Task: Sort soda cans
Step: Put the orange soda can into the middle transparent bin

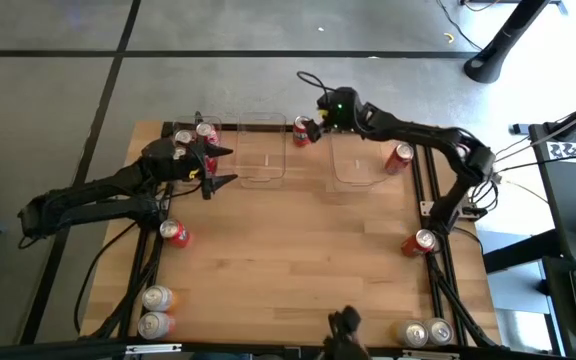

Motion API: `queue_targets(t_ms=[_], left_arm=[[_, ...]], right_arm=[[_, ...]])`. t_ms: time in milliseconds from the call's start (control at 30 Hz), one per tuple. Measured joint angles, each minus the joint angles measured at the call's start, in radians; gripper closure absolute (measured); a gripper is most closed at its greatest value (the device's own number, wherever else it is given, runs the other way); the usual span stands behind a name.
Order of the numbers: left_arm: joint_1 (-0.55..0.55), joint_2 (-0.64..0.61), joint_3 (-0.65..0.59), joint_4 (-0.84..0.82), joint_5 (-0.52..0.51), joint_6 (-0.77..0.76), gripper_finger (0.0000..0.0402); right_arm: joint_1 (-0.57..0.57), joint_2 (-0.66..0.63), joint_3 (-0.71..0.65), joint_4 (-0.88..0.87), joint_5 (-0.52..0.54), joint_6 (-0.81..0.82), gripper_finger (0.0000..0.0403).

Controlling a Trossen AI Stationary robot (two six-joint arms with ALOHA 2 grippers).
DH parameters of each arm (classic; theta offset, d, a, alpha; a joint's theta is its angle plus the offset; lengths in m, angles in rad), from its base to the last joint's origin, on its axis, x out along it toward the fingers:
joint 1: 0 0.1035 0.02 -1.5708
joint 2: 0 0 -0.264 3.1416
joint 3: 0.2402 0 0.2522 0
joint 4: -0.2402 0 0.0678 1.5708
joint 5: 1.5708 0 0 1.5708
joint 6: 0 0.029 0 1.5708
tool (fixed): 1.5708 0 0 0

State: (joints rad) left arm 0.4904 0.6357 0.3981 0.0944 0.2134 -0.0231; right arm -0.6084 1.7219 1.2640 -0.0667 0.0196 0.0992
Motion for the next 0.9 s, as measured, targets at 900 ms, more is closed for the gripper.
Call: queue_targets(t_ms=[900], left_arm=[[0.000, 0.000, 0.000, -0.001, -0.017, 0.013, 0.0013]], right_arm=[[-0.052, 0.268, -0.001, 0.223, -0.116, -0.056, 0.0040]])
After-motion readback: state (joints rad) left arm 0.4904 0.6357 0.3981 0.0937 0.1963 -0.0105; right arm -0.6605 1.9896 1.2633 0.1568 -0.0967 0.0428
